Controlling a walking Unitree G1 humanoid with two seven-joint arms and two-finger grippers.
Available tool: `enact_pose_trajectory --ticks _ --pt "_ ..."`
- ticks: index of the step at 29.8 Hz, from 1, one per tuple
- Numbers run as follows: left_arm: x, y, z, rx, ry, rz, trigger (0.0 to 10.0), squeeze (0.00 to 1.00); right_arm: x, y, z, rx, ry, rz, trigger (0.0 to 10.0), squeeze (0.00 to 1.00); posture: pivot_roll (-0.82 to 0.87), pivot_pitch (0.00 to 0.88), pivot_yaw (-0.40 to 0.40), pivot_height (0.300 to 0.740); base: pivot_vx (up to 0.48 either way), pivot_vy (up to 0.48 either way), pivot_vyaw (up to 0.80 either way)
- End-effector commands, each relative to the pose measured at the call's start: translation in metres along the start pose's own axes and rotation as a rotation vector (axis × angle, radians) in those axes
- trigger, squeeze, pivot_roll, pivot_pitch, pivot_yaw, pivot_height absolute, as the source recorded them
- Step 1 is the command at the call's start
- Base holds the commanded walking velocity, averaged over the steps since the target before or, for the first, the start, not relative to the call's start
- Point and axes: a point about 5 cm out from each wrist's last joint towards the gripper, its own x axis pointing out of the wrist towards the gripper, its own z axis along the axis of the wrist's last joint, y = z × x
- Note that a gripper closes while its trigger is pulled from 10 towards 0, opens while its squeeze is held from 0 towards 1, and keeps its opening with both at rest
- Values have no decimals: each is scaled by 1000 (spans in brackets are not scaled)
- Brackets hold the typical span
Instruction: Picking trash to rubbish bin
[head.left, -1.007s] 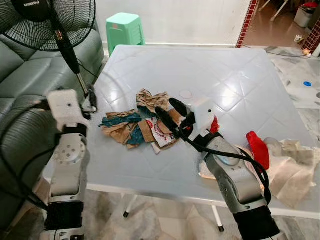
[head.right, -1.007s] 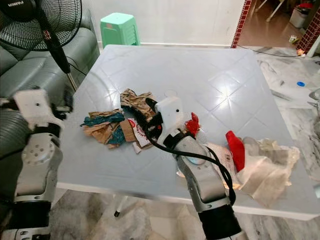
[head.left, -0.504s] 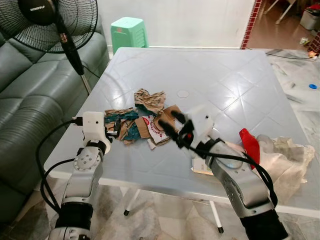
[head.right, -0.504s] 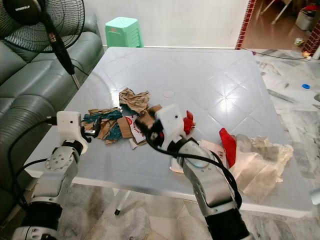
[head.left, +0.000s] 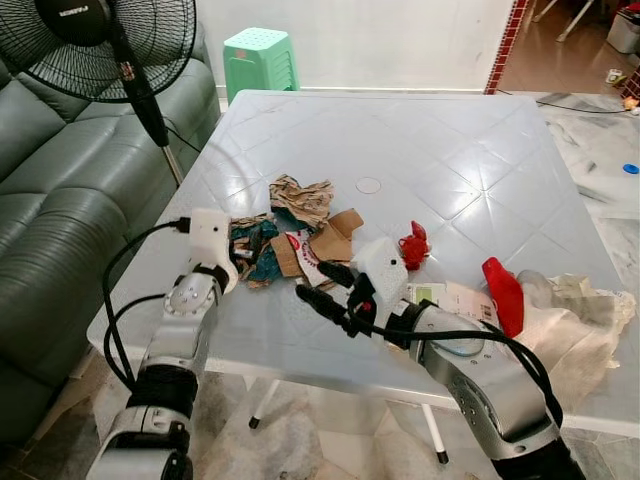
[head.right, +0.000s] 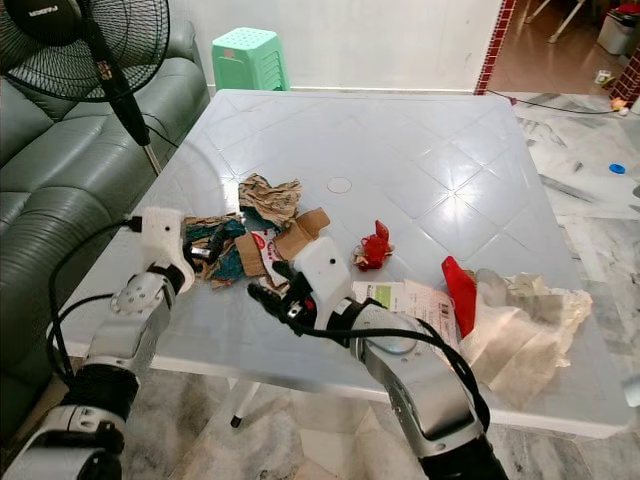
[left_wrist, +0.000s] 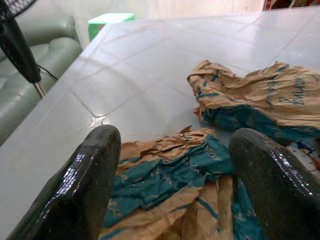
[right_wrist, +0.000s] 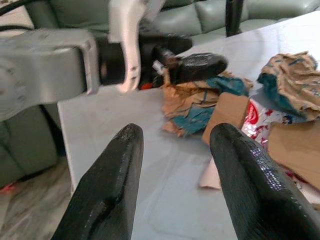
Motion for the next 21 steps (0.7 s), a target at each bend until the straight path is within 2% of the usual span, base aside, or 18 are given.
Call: enact_pose_trajectory --ticks 1,5,9,10,14,18,21 --pt "1 6 -7 2 45 3 10000 0 0 6 4 -6 -2 40 10000 0 -59 72 29 740 0 0 0" --pt "-1 6 -24 5 145 -51 10000 0 -4 8 6 6 -14 75 10000 0 -65 68 31 740 0 0 0" --pt "-2 5 -31 7 171 -78 10000 0 -5 10 10 20 -36 94 10000 0 -72 60 35 740 0 0 0" --pt "-2 5 -31 1 170 -78 0 0 -5 10 10 19 -37 90 10000 0 -71 59 35 740 0 0 0" --pt "-1 4 -32 -11 160 -83 0 0 -4 8 10 11 -42 66 10000 0 -66 59 33 740 0 0 0" --pt "-1 5 -32 -16 146 -73 0 0 -1 -2 18 3 -116 -43 10000 0 -60 58 29 740 0 0 0" --pt "-2 7 -34 -19 139 -65 0 0 -2 -14 33 -60 -212 -166 10000 0 -55 60 26 740 0 0 0"
